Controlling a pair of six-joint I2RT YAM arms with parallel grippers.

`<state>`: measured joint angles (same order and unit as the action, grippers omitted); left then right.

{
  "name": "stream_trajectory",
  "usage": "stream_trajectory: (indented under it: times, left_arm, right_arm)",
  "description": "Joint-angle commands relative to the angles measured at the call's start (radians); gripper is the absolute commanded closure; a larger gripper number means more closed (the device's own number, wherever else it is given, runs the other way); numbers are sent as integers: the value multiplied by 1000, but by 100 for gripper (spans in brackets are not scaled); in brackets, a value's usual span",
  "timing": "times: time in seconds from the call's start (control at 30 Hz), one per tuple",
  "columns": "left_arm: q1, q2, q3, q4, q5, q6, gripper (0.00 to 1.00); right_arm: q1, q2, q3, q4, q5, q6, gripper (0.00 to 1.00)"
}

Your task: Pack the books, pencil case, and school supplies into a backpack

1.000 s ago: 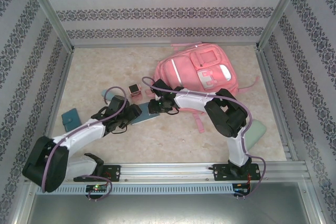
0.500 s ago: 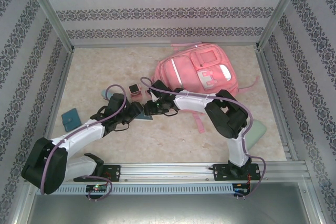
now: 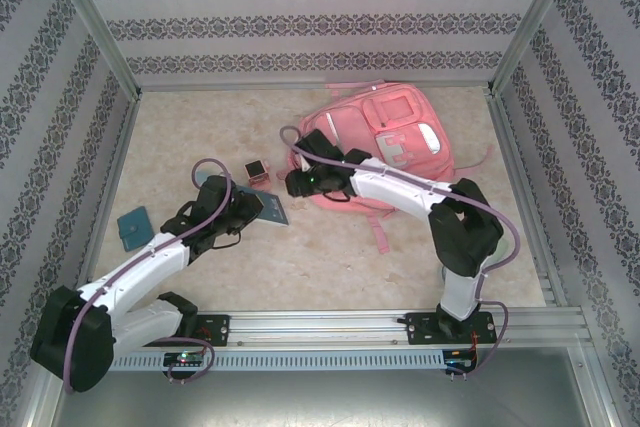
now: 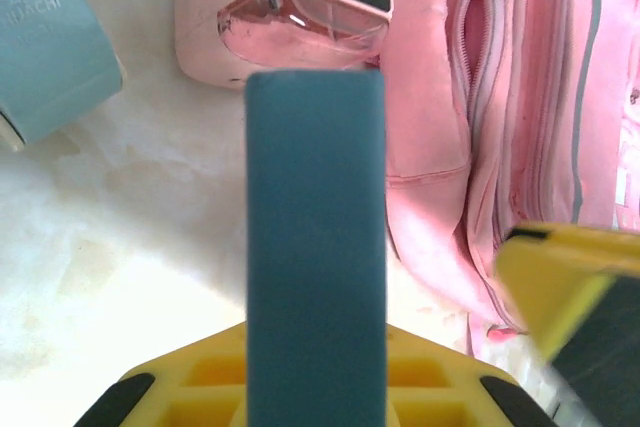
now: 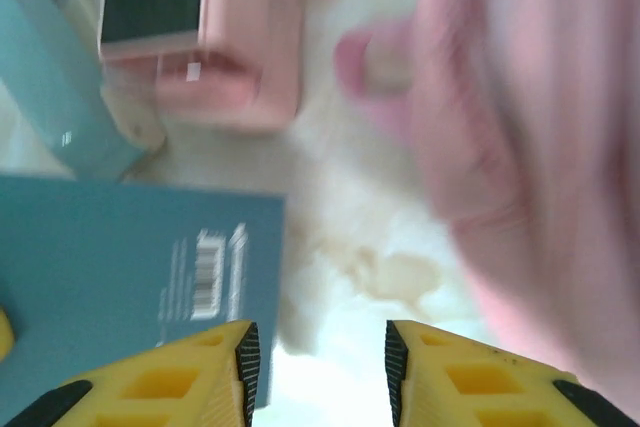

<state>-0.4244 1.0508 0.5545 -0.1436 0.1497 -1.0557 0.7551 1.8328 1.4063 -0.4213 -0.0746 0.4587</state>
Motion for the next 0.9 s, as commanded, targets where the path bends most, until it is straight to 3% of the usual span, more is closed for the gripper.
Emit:
stream_trajectory:
  times: [0.0,0.23,0.6,0.7,0.8,0.87]
  left_arm:
    - [-4,-36,49,-35,-21,27,91]
    - [-5,-64,81,-64,-18,51,92]
    - [-5,-71,104,-67,-17,62,95]
    - [-4,-65,119,-60,-13,66,95]
    - [-5,-49,137,-46,0,73,95]
    - [-5,-31,150,-25,10,79,95]
  right_arm:
    - [-57,17,96,-113,159,-94,60]
    - [-148,155,257,-202,192,-164,60]
    - [-145,294,351,-263,217,-225,59]
    - [-144,300,361,-277,247,-232,74]
    - [-145,274,361,-279,264,-239,97]
    - [-143,236,358,-271,274,-250,100]
